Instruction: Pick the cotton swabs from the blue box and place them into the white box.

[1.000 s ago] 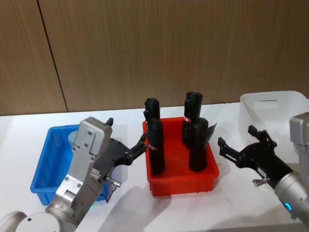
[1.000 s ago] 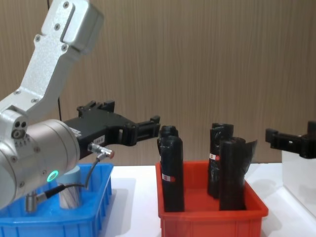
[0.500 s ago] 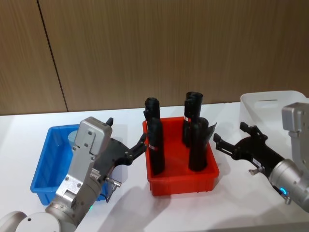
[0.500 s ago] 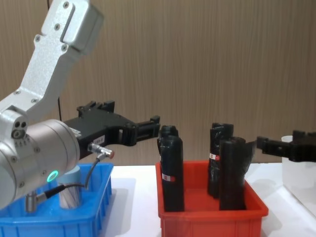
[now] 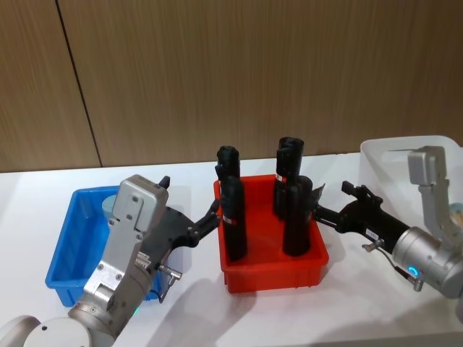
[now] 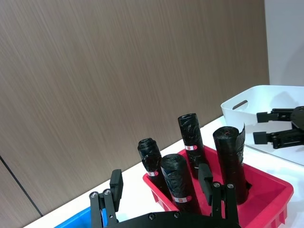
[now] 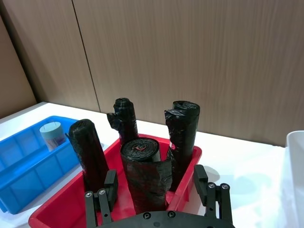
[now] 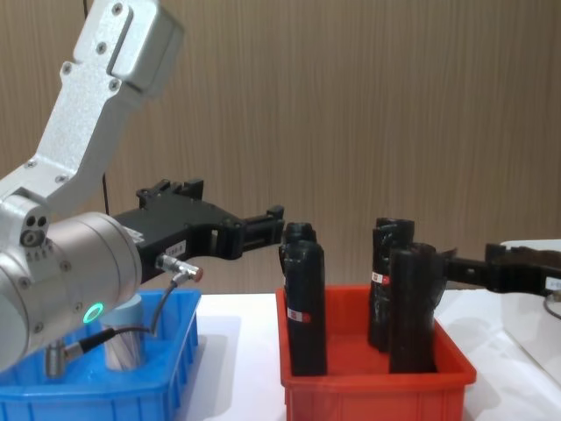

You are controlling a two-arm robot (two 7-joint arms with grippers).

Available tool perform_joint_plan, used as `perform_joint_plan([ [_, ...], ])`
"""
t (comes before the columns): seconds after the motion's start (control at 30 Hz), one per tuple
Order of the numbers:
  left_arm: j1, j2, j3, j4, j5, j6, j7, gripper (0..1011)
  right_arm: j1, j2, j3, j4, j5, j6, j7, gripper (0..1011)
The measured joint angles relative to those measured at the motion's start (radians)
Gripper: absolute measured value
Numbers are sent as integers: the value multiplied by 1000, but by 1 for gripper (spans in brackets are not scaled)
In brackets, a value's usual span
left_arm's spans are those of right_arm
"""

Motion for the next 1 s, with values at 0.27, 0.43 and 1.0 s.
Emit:
perform_joint_plan([
  [0.27, 0, 0, 0, 0, 0, 0, 0, 1004, 66, -21, -9, 106, 6, -18, 50, 1001],
  [0.43, 0, 0, 0, 0, 0, 0, 0, 1004, 108, -35, -15, 174, 7, -31, 75, 1001],
  [1.0, 0, 0, 0, 0, 0, 0, 0, 1004, 220, -72, -30, 354, 12, -84, 123, 1001],
])
